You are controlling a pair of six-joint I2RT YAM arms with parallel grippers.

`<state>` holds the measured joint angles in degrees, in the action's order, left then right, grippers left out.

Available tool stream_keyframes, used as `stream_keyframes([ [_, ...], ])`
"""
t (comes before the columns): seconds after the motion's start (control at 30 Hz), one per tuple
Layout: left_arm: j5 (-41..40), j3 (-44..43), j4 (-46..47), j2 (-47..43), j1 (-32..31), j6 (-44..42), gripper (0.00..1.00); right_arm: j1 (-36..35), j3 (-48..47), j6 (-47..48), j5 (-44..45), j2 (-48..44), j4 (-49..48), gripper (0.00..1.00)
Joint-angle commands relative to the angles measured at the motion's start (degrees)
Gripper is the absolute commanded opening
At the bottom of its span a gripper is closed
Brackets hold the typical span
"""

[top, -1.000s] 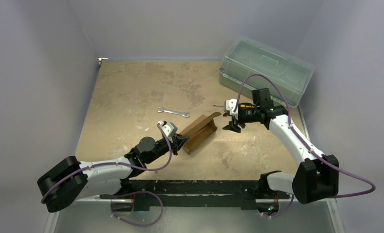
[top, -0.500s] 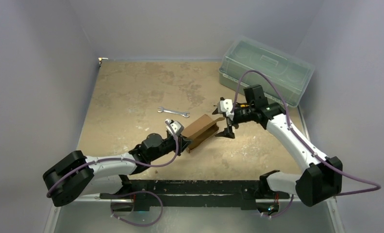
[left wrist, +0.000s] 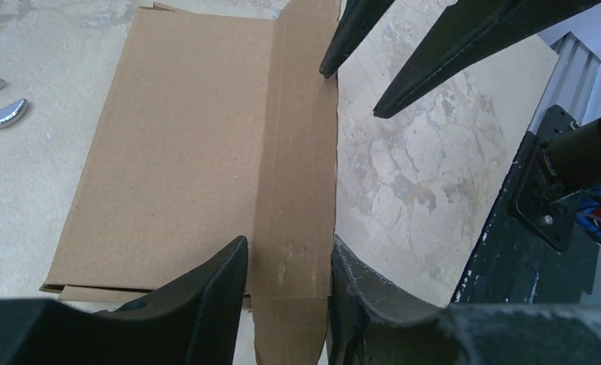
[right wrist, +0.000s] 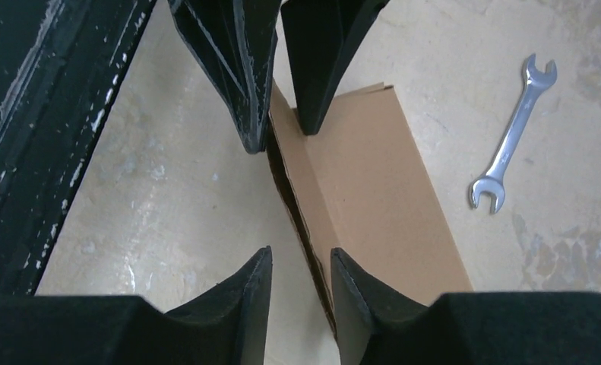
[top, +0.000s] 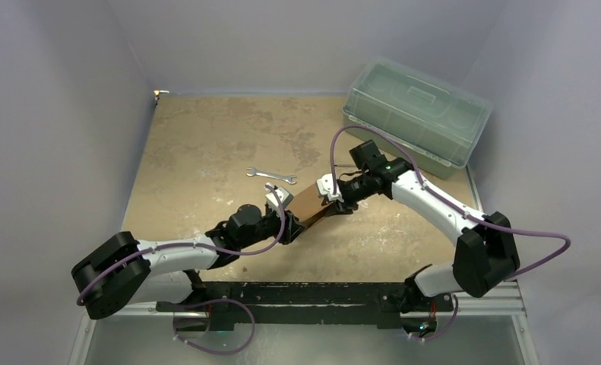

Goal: Fold the paper box

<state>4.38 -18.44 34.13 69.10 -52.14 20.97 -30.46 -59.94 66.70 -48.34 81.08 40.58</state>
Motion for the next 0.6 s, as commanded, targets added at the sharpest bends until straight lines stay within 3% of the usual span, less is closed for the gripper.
stream_keyframes([
  [0.0,1.16,-1.82,-0.8,-0.32,0.23,3.37,0.43,-0.11,1.7,5.51,2.94,-0.63,2.22,0.33],
  [0.3,-1.69,-3.76,-10.11,-10.61,0.65,10.06,0.69,-1.37,5.22,8.57,7.68,1.28,1.69,0.19],
  [0.47,-1.47,-6.99,-16.88,-14.46,1.19,9.73,0.73,-1.97,5.79,8.21,8.55,2.23,1.35,0.2],
  [0.57,-5.47,-8.01,-19.39,-12.84,2.47,9.23,0.76,-2.07,5.8,7.89,9.07,3.35,1.26,0.22],
])
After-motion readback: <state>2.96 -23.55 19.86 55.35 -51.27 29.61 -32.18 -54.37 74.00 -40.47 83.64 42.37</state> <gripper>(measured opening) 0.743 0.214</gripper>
